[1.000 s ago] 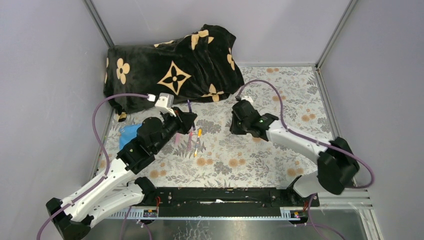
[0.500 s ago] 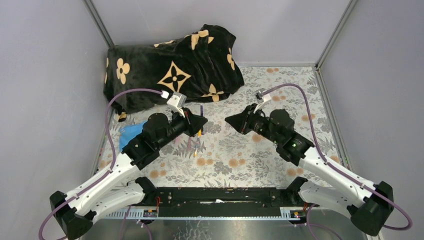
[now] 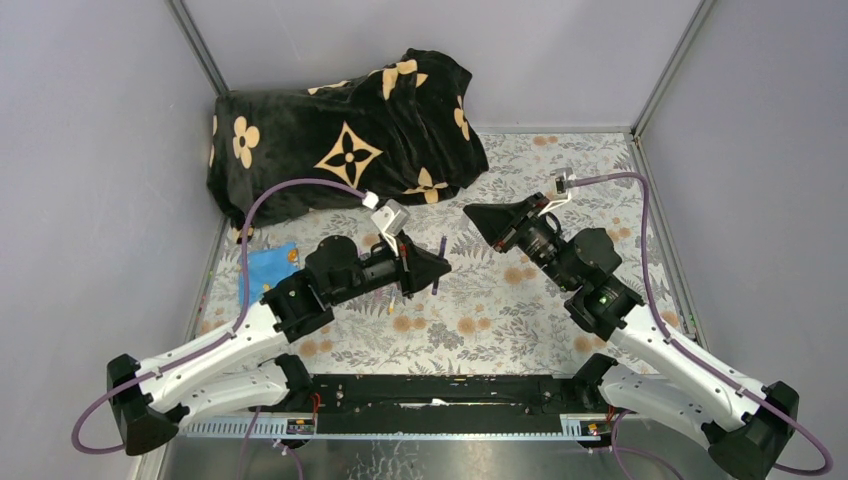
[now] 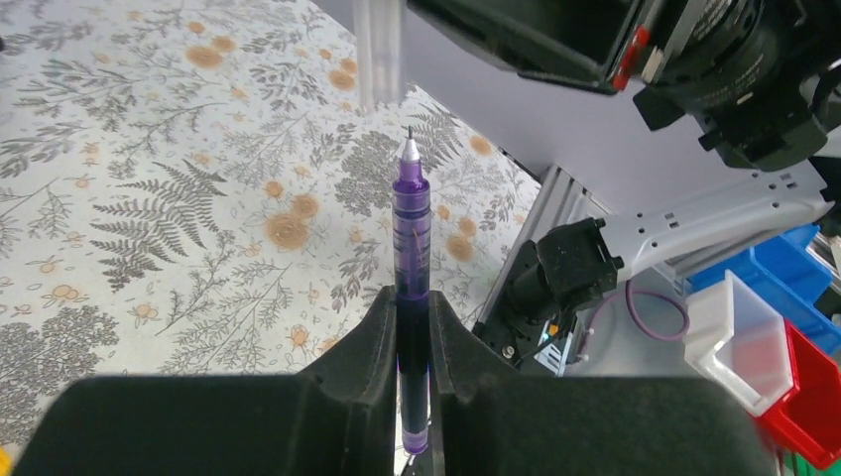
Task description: Insert the pens into the pen caps
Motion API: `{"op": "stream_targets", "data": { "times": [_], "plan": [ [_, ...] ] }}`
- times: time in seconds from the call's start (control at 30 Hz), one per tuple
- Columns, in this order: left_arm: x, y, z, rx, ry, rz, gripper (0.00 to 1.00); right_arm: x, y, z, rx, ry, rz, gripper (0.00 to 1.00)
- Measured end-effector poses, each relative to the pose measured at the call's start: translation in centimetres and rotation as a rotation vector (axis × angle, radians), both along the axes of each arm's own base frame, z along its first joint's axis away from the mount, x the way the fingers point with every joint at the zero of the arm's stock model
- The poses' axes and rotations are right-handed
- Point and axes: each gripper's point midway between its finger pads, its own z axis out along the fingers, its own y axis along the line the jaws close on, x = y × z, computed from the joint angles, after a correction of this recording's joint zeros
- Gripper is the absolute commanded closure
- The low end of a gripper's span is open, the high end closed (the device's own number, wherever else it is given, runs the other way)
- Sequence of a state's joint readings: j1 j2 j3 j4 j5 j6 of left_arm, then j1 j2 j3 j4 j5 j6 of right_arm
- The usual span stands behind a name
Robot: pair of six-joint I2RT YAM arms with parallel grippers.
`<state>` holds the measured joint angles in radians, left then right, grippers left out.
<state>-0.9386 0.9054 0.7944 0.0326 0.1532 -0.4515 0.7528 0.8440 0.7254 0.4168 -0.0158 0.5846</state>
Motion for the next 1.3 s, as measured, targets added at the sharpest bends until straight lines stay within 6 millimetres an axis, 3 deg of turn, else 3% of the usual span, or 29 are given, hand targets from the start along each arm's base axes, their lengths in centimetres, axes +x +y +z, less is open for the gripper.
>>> {"op": "stream_targets", "data": {
  "times": [0.27,0.43,1.3],
  "plan": [
    [-1.0,-1.5,-0.1,0.014,-0.007,-0.088,1.00,-0.1,0.2,2.5,0.049,-0.057,0.009,1.00],
    [-1.1,-1.7,-0.2,0.014,-0.008,-0.097,1.00,-0.7,0.6,3.0,0.055,-0.082,0.051,1.00],
    [-1.0,-1.8,-0.2,0.018,-0.022,-0.098,1.00,-1.9,1.9,2.6,0.033,-0.095,0.149,1.00]
  ]
}}
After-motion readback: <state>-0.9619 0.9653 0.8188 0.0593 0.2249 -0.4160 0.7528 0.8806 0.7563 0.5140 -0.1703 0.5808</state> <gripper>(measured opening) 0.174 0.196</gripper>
